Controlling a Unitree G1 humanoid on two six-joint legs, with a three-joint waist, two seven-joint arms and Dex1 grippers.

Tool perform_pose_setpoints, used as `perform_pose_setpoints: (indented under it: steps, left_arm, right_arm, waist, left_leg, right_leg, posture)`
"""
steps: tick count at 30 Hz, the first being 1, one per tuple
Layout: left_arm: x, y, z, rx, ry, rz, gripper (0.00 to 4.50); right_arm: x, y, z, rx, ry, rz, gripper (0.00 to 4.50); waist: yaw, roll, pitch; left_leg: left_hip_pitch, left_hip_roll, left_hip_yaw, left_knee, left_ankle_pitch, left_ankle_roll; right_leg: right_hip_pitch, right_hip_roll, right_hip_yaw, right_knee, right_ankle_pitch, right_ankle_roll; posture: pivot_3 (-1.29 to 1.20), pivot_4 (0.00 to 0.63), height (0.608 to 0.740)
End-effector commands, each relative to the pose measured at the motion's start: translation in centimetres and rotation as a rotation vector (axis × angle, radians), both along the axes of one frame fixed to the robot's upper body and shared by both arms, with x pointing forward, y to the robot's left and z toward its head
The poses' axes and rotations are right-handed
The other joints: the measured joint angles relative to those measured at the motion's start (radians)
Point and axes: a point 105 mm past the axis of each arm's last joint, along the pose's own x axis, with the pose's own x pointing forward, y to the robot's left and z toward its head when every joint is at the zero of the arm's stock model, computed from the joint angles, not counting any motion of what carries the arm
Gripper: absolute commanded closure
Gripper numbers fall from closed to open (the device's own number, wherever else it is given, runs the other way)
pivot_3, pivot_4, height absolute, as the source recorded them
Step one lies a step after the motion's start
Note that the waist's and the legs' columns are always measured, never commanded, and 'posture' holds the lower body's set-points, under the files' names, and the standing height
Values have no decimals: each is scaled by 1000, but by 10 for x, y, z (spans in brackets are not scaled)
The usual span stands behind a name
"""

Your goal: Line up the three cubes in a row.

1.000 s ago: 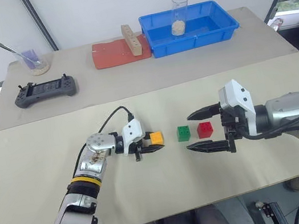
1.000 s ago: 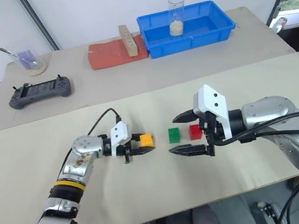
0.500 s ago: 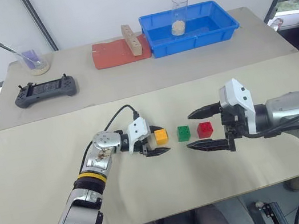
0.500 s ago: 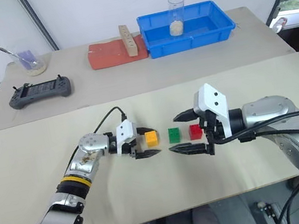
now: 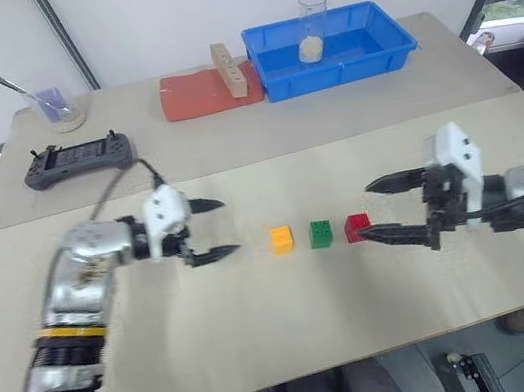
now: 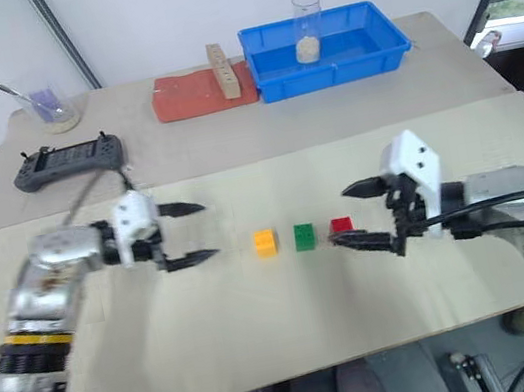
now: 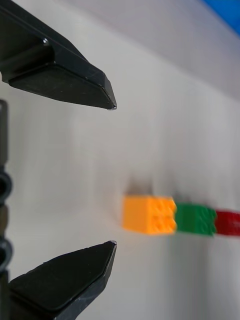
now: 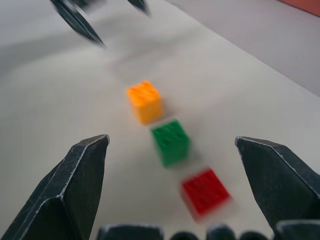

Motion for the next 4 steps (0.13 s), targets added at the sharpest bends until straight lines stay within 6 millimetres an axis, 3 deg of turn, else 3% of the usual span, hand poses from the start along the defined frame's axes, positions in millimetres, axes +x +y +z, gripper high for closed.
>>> perform_pose_setpoints:
  steps: [1, 4]
  left_arm:
    - [-1, 10, 17, -19, -29, 72, 27]
    - [0, 9, 18, -30, -18, 93, 27]
  right_arm:
    - [0, -17, 10, -13, -60, -45, 0]
    - [1, -20, 6, -9, -56, -60, 0]
  waist:
    - [1, 0, 0]
    - [3, 0, 0]
  left_leg:
    - [1, 0, 0, 0, 0, 0]
    - [1, 0, 0, 0, 0, 0]
  right_leg:
    - [1, 0, 0, 0, 0, 0]
    - [1, 0, 0, 0, 0, 0]
  posture:
    - [0, 150, 740]
    - [0, 150, 740]
